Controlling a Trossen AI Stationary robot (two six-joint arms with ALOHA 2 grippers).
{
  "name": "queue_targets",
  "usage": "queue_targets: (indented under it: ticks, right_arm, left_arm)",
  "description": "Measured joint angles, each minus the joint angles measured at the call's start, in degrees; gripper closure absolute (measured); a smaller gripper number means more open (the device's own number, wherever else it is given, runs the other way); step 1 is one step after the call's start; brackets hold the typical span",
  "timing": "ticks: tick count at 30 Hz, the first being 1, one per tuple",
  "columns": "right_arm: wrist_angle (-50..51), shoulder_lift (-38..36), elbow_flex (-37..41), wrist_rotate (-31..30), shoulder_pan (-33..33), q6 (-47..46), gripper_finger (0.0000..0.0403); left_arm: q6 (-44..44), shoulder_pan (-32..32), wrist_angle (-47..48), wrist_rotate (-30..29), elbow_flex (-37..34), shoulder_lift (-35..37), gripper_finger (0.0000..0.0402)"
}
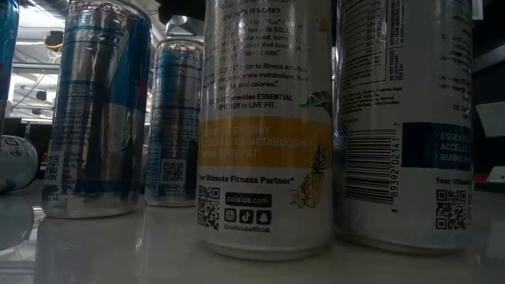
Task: Place canned beverage on shelf
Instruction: Put the white soda can on the shelf
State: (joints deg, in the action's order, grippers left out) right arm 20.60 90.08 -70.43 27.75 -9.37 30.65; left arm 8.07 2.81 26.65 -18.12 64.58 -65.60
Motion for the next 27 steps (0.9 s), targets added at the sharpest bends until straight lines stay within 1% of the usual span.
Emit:
queue_targets:
  ticks: [3, 5, 11, 17, 20, 27]
  right_arm:
    - [0.54, 0.0, 0.0, -3.04, -0.02, 1.18, 0.0093]
    - [0.73, -0.12, 0.0, -4.64, -0.02, 1.41, 0.0093]
    - [1.6, -0.35, -0.02, -10.66, -0.02, 1.52, 0.0093]
    - [4.84, -0.35, -0.02, -15.47, -0.02, 2.93, 0.0093]
    - [5.63, -0.35, -0.02, -17.5, -0.02, 2.94, 0.0093]
    - [5.33, 0.35, -0.02, -18.65, -0.02, 2.8, 0.0093]
  left_arm:
    - [2.48, -0.04, 1.06, 4.34, 0.0, 0.0, 0.0401]
    - [4.39, -0.53, 2.09, 6.02, 0.0, -0.15, 0.0401]
    - [6.83, -4.48, 2.54, 6.28, -0.02, -4.28, 0.0401]
    - [7.1, -8.33, 2.43, 6.29, -0.02, -10.47, 0.0401]
    - [8.9, -9.4, 2.19, 6.41, -0.02, -13.51, 0.0402]
    - [11.85, -9.79, 0.12, 8.09, -0.02, -19.95, 0.0401]
